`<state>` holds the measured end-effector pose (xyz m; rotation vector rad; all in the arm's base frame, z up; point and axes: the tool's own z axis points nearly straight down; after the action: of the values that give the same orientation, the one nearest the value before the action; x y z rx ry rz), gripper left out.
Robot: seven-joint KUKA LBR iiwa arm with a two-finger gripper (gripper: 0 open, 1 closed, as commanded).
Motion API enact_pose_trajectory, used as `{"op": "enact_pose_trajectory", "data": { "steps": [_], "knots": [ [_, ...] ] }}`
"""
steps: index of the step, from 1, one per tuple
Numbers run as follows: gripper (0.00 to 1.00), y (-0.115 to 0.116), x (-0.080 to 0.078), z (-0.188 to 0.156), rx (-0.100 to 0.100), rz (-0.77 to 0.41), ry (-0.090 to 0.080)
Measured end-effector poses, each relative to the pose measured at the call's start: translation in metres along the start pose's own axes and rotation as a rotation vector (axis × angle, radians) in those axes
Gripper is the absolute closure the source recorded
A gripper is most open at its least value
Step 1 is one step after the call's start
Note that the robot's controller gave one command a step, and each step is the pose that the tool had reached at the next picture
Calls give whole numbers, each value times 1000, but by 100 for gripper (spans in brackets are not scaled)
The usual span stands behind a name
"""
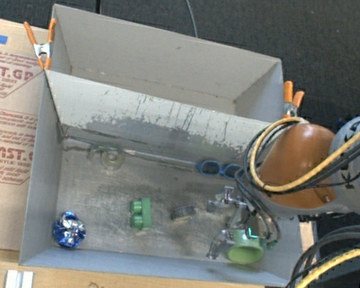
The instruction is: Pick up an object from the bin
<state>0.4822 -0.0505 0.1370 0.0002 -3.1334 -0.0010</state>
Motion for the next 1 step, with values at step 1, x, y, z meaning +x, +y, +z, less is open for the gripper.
{"op": "enact_pose_trajectory", "data": {
  "steps": [1],
  "knots": [
    [0, 35, -24, 7, -2, 70, -10]
  ]
}}
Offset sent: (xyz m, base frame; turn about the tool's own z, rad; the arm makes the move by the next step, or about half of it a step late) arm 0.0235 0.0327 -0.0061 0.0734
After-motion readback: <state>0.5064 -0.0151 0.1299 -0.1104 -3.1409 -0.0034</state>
